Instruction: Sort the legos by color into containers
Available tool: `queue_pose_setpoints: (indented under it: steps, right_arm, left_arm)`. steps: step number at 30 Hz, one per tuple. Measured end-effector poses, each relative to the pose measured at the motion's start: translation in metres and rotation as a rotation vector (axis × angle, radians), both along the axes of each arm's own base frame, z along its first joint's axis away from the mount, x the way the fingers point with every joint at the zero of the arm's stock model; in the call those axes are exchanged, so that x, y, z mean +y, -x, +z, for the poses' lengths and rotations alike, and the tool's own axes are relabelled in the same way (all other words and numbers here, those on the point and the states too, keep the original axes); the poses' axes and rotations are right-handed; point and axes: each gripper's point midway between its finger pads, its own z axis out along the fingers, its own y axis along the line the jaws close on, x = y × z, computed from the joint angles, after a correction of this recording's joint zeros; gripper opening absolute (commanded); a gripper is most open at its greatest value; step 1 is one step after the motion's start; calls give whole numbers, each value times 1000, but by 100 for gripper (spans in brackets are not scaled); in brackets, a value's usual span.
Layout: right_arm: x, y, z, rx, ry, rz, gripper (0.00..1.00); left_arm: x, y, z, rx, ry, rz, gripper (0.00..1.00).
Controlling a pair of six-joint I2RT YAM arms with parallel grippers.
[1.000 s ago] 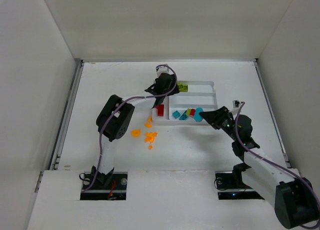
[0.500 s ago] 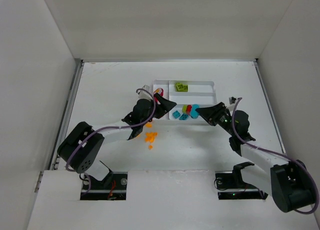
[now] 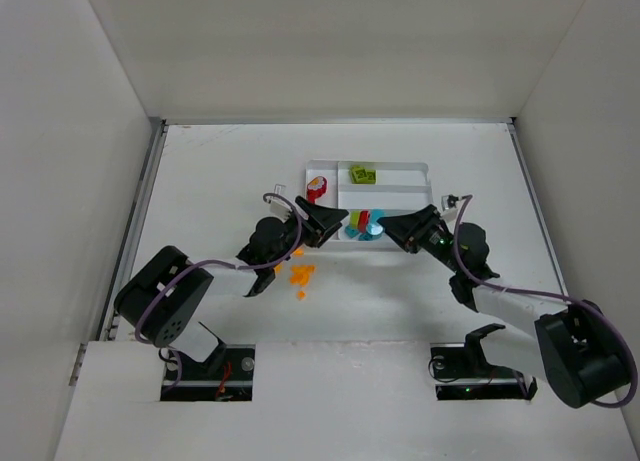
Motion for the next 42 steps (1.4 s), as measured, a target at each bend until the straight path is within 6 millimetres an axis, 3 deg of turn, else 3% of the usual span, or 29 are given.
queue_pose_setpoints:
  steps: [13, 25, 30, 37, 42]
  right_arm:
    - [6, 0, 6, 2, -26, -5, 32]
    - [7, -3, 5, 3, -36, -6, 32]
    - [8, -6, 3, 9, -47, -6, 32]
    - [10, -9, 2, 17, -69, -6, 32]
    - [10, -8, 3, 14, -78, 1, 32]
  left_arm:
    - [-3, 9, 27, -36, 126, -36, 52]
    - [-13, 15, 14, -4, 117, -63, 48]
    - [-19, 16, 19, -14, 127, -74, 39]
    - [-20, 14, 16, -3, 128, -65, 15]
    - [-16, 11, 17, -10, 132, -60, 11]
